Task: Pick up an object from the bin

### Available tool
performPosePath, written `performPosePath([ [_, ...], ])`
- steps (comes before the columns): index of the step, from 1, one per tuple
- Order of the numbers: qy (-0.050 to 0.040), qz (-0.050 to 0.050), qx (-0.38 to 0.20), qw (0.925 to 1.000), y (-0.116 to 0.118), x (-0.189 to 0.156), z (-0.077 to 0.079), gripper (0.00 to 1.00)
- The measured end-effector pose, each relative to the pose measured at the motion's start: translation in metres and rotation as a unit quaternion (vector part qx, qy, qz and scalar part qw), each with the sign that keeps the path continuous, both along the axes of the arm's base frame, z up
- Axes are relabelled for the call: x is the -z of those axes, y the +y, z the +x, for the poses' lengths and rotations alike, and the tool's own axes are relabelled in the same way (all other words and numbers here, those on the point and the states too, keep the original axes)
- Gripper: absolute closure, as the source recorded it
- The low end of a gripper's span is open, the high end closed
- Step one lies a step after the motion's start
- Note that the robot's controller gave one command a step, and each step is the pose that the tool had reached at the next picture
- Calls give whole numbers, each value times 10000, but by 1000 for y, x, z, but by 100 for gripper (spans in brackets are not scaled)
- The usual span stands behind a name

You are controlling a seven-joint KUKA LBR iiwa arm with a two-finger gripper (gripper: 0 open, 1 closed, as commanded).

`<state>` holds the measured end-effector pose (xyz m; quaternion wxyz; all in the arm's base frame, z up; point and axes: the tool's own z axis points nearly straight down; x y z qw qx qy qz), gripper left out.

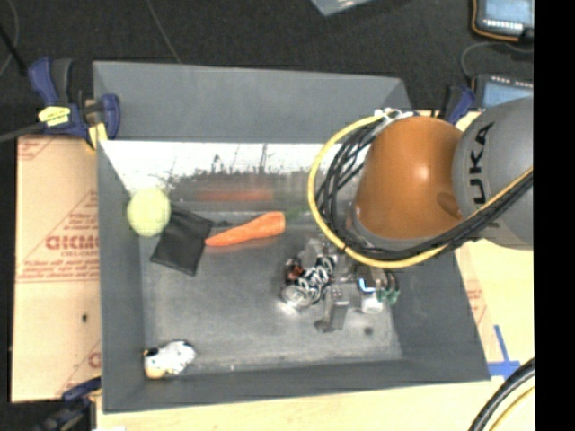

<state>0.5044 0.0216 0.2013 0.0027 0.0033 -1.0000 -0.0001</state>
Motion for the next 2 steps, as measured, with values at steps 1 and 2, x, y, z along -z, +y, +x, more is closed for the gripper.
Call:
performPosePath([
  [1,-32,2,3,10000,0,-4,1,0],
  [2,5,-5,7,10000,-6,-51,0,0],
])
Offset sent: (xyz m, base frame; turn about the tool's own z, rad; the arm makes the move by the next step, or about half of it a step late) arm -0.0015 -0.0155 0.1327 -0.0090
